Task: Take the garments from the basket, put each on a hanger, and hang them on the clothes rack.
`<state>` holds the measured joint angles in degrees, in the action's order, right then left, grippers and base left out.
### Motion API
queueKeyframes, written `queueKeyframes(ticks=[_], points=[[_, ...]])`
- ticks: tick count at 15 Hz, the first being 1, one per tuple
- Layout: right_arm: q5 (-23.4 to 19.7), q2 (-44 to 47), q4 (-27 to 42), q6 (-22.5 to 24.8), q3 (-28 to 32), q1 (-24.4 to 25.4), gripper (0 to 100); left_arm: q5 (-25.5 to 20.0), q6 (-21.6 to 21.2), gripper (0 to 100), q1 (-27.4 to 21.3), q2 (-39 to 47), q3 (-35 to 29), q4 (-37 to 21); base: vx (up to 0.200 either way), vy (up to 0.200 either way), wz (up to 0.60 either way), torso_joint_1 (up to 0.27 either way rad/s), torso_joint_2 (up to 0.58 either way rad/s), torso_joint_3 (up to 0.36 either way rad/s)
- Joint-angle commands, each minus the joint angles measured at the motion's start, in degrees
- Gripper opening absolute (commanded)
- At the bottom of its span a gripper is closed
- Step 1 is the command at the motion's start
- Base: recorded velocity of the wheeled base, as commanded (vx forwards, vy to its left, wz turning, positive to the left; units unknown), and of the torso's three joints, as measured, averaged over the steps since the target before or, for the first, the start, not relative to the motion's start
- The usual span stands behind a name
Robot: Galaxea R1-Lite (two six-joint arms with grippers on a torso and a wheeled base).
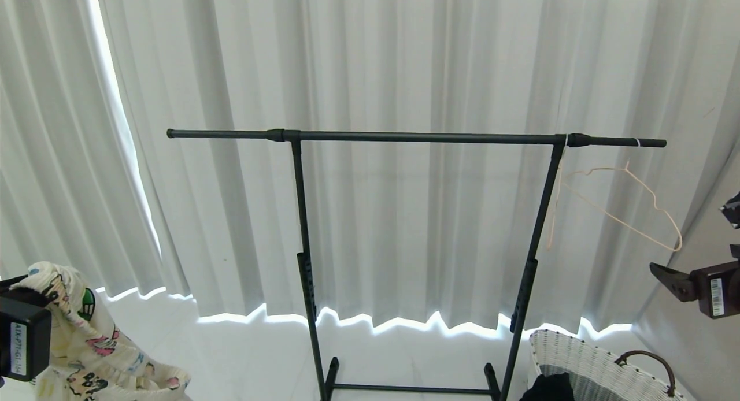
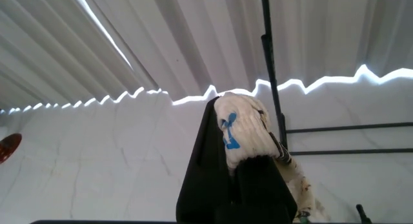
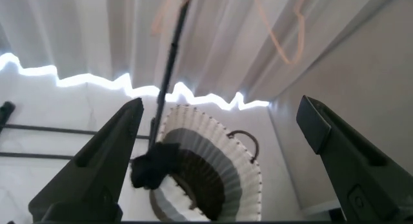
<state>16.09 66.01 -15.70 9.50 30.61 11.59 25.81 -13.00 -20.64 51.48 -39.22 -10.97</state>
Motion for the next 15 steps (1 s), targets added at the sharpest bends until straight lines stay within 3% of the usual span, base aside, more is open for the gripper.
queueKeyframes(ticks=[1, 7, 10, 15], points=[[0.0, -0.3, 0.0, 0.1, 0.0, -0.4, 100, 0.0, 0.0, 0, 0.0, 0.1, -0.1, 0.0, 0.000, -0.200, 0.00, 0.012, 0.00, -0.002], [0.1, -0.2, -0.1, 0.4, 0.1, -0.4, 100, 0.0, 0.1, 0, 0.0, -0.5, -0.1, 0.0, 0.000, -0.200, 0.00, 0.002, 0.00, 0.005], [0.4, -1.2, -0.2, 4.2, -0.8, -0.4, 100, 0.0, 0.3, 0, 0.0, -0.5, 0.0, 0.0, 0.000, -0.200, 0.00, 0.001, 0.00, 0.002], [0.4, -2.9, -0.4, 7.7, -6.2, -0.4, 100, 0.2, 2.3, 0, 0.2, -0.4, 0.9, 0.0, 0.000, 0.000, 0.00, 0.000, 0.00, 0.000]])
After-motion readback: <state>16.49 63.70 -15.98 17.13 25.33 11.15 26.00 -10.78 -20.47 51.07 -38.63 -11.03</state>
